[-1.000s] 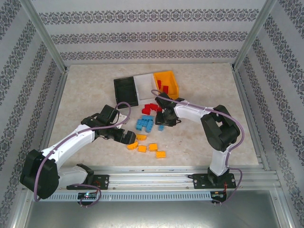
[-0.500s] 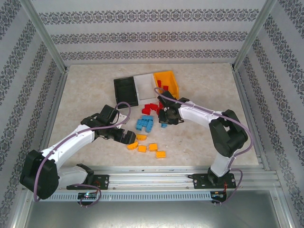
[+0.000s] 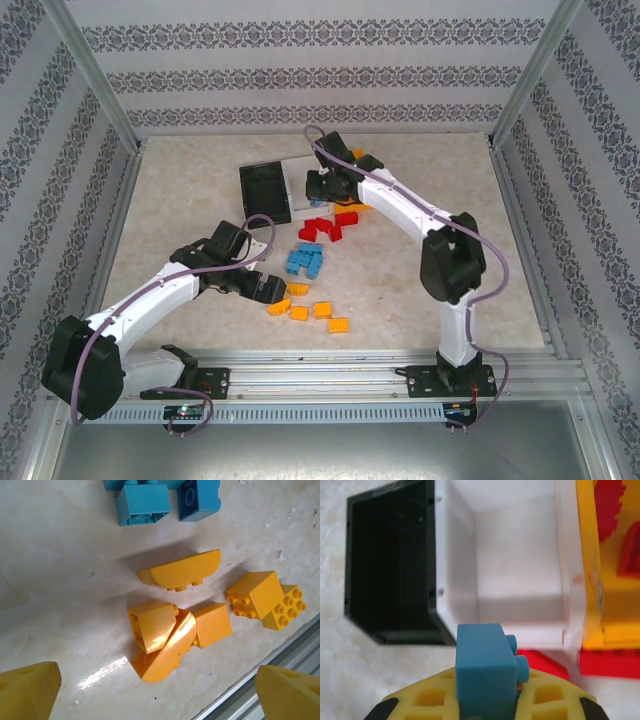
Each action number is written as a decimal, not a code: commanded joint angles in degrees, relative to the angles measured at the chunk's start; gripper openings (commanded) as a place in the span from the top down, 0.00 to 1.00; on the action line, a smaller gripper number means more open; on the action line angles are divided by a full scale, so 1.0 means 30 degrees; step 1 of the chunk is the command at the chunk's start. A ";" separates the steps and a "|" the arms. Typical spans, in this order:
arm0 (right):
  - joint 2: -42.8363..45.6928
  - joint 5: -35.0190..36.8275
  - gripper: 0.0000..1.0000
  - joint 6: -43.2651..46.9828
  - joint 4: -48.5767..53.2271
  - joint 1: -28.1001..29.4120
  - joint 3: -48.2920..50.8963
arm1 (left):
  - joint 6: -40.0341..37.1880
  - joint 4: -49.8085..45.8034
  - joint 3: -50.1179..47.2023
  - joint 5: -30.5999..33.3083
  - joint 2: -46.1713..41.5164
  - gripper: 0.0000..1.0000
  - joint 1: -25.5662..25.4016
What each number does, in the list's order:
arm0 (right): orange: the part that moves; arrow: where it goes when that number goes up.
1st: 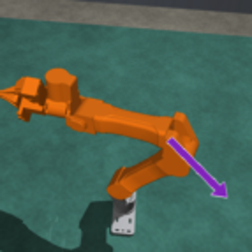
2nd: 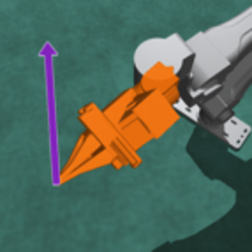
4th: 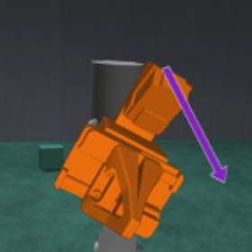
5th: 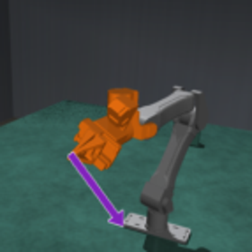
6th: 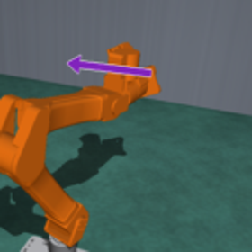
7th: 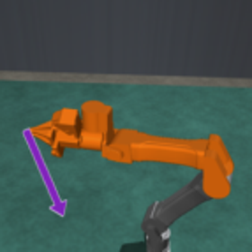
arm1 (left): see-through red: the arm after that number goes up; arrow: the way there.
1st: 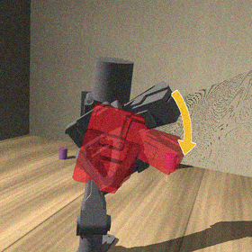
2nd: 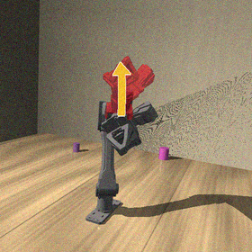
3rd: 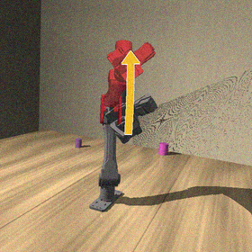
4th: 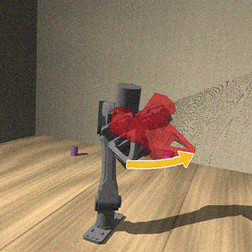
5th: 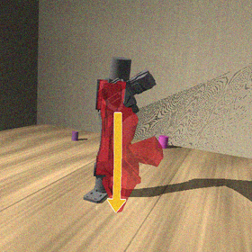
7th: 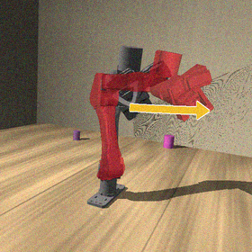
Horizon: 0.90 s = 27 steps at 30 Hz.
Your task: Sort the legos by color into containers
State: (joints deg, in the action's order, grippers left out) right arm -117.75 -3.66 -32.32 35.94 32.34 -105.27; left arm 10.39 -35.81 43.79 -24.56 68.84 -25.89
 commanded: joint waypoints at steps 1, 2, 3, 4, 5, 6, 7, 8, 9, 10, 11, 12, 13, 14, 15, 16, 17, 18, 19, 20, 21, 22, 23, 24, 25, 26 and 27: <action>-0.2032 -0.0115 0.91 0.0908 0.1585 -0.0653 -0.2410 | -0.0478 -0.0561 0.0368 0.0018 -0.0276 0.00 -0.0324; -0.2576 -0.0123 0.91 0.1010 0.1668 -0.0740 -0.3107 | -0.0476 -0.0534 0.0348 0.0012 -0.0226 0.00 -0.0309; -0.3096 -0.0172 0.91 0.1111 0.1702 -0.0802 -0.3678 | -0.0476 -0.0542 0.0363 0.0022 -0.0201 0.00 -0.0313; -0.3543 -0.0262 0.91 0.1162 0.1727 -0.0860 -0.4302 | -0.0480 -0.0542 0.0349 0.0023 -0.0179 0.00 -0.0353; -0.4095 -0.0328 0.90 0.1187 0.1863 -0.0927 -0.4933 | -0.0483 -0.0542 0.0351 0.0009 -0.0150 0.00 -0.0346; -0.4593 -0.0406 0.87 0.1231 0.2084 -0.0964 -0.5594 | -0.0478 -0.0539 0.0317 0.0012 -0.0077 0.00 -0.0327; -0.4976 -0.0438 0.84 0.1257 0.2166 -0.0993 -0.6032 | -0.0483 -0.0543 0.0333 0.0025 -0.0078 0.00 -0.0337; -0.5257 -0.0413 0.81 0.1356 0.2235 -0.1021 -0.6374 | -0.0491 -0.0531 0.0321 0.0016 -0.0021 0.00 -0.0342; -0.5481 -0.0293 0.78 0.1392 0.2263 -0.1039 -0.6642 | -0.0476 -0.0499 0.0330 -0.0013 0.0027 0.00 -0.0336; -0.5579 -0.0183 0.74 0.1395 0.2301 -0.1069 -0.6783 | -0.0484 -0.0510 0.0319 -0.0002 0.0068 0.00 -0.0336; -0.5651 -0.0171 0.71 0.1397 0.2316 -0.1107 -0.6912 | -0.0476 -0.0506 0.0316 -0.0029 0.0131 0.00 -0.0336; -0.5635 -0.0241 0.67 0.1399 0.2316 -0.1167 -0.6949 | -0.0476 -0.0513 0.0340 -0.0075 0.0182 0.00 -0.0339; -0.5581 -0.0324 0.63 0.1413 0.2316 -0.1217 -0.6960 | -0.0480 -0.0506 0.0334 -0.0063 0.0211 0.00 -0.0335; -0.5457 -0.0328 0.60 0.1436 0.2345 -0.1247 -0.6895 | -0.0476 -0.0510 0.0330 -0.0067 0.0235 0.00 -0.0336; -0.5268 -0.0302 0.58 0.1505 0.2365 -0.1258 -0.6800 | -0.0477 -0.0513 0.0319 -0.0065 0.0239 0.00 -0.0335; -0.5034 -0.0281 0.57 0.1558 0.2338 -0.1265 -0.6636 | -0.0491 -0.0517 0.0318 -0.0076 0.0263 0.00 -0.0335; -0.4666 -0.0274 0.56 0.1600 0.2294 -0.1258 -0.6357 | -0.0476 -0.0542 0.0316 -0.0076 0.0280 0.00 -0.0370; -0.4252 -0.0301 0.56 0.1574 0.2212 -0.1258 -0.5927 | -0.0476 -0.0542 0.0337 -0.0074 0.0282 0.00 -0.0387; -0.3676 -0.0307 0.55 0.1598 0.2027 -0.1261 -0.5473 | -0.0477 -0.0520 0.0319 -0.0072 0.0301 0.00 -0.0422; -0.3031 -0.0404 0.55 0.1599 0.1587 -0.1258 -0.4622 | -0.0478 -0.0570 0.0333 -0.0019 0.0316 0.00 -0.0492; -0.2342 -0.0503 0.55 0.1600 0.1296 -0.1272 -0.3882 | -0.0476 -0.0572 0.0356 -0.0035 0.0342 0.01 -0.0576; -0.1675 -0.0581 0.54 0.1594 0.1097 -0.1258 -0.3188 | -0.0476 -0.0594 0.0358 -0.0064 0.0374 0.01 -0.0623; -0.0856 -0.0658 0.54 0.1625 0.0888 -0.1230 -0.2267 | -0.0476 -0.0601 0.0376 -0.0046 0.0399 0.01 -0.0700; 0.0081 -0.0718 0.53 0.1626 0.0635 -0.1206 -0.1181 | -0.0449 -0.0631 0.0376 -0.0007 0.0424 0.02 -0.0789; 0.0913 -0.0765 0.53 0.1597 0.0276 -0.1183 0.0310 | -0.0461 -0.0627 0.0429 0.0010 0.0421 0.03 -0.0860; 0.1939 -0.0881 0.52 0.1438 -0.0276 -0.1175 0.1954 | -0.0425 -0.0656 0.0447 0.0078 0.0476 0.05 -0.0932; 0.3106 -0.1002 0.51 0.1212 -0.0808 -0.1195 0.3641 | -0.0389 -0.0717 0.0459 0.0127 0.0533 0.06 -0.1034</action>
State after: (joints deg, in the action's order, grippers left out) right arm -116.71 -5.32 -28.36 37.23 28.99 -102.52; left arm 10.22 -35.81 43.79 -24.56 69.87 -27.81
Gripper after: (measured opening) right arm 0.483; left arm 0.950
